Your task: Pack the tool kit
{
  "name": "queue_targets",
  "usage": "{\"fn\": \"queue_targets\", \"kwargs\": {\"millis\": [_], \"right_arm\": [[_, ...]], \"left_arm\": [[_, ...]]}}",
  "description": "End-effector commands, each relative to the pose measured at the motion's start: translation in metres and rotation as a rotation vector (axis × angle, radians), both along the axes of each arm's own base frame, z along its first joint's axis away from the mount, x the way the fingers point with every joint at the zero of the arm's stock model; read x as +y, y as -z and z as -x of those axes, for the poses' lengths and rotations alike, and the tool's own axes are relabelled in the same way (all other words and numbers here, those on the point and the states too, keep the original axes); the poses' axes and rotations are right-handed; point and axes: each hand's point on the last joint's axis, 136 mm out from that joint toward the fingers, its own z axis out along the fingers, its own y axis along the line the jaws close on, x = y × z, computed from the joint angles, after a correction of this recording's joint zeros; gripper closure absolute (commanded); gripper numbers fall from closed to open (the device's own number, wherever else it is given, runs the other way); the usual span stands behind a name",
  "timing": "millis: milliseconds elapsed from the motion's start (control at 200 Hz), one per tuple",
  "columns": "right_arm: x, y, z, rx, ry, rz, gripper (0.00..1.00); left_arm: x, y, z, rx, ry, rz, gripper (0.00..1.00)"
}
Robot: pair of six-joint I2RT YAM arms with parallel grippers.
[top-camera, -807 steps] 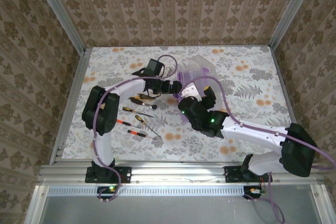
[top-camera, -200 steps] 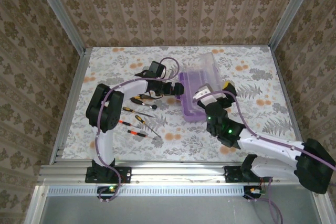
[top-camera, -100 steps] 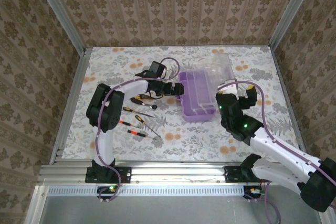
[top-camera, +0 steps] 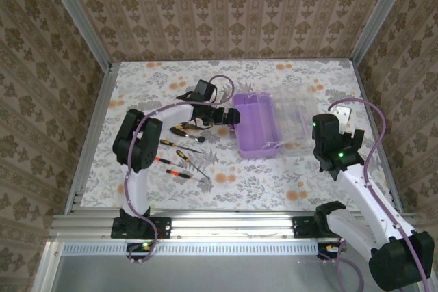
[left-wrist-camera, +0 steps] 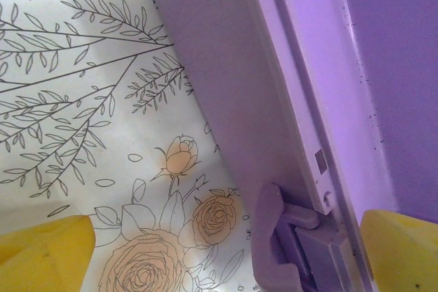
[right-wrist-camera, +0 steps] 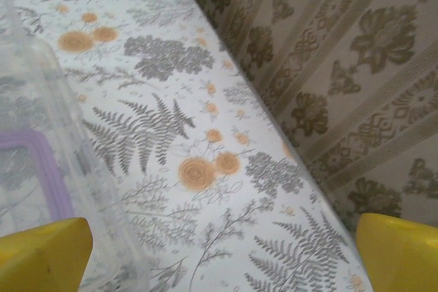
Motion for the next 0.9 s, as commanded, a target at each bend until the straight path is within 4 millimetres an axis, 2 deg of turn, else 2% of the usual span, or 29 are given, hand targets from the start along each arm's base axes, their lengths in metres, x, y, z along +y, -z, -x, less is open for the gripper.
{"fn": "queue_targets", "kwargs": {"millis": [0,60,155,295,390,495,525,540,560,685,770,895], "right_arm": [[0.012,-0.024,-0.005,-0.065,-0.047,-0.091,0.00],[0.017,-0.039,-0.009,-0.088,-0.089,-0.095,0.00],[0.038,-0.059,-0.020,-0.100,-0.223,-0.121,0.00],[0.074,-0.071,-0.036,-0.093,-0.407,-0.185,0.00],[0.105,-0.070,-0.047,-0.078,-0.555,-0.245,0.00],[0.139,-0.063,-0.054,-0.035,-0.720,-0.285,0.00],[0.145,-0.060,-0.056,-0.014,-0.745,-0.287,0.00],[0.148,-0.059,-0.057,-0.004,-0.755,-0.286,0.00],[0.152,-0.057,-0.058,0.010,-0.770,-0.287,0.00],[0.175,-0.043,-0.062,0.076,-0.849,-0.283,0.00],[0.184,-0.036,-0.067,0.092,-0.872,-0.284,0.00],[0.195,-0.032,-0.070,0.098,-0.904,-0.293,0.00]], "left_arm": [[0.005,0.011,0.000,0.027,0.009,-0.029,0.00],[0.005,0.011,-0.002,0.025,0.008,-0.028,0.00],[0.005,0.005,-0.006,-0.002,0.012,-0.028,0.00],[0.012,-0.030,-0.021,-0.129,0.033,-0.074,0.00],[0.030,-0.059,-0.031,-0.200,0.024,-0.146,0.00],[0.068,-0.077,-0.038,-0.201,-0.065,-0.209,0.00],[0.076,-0.078,-0.036,-0.184,-0.092,-0.213,0.00],[0.091,-0.078,-0.042,-0.174,-0.134,-0.215,0.00],[0.100,-0.078,-0.043,-0.163,-0.167,-0.215,0.00],[0.150,-0.061,-0.040,-0.078,-0.331,-0.244,0.00],[0.173,-0.044,-0.034,-0.020,-0.397,-0.280,0.00],[0.194,-0.023,-0.032,0.053,-0.472,-0.294,0.00]]}}
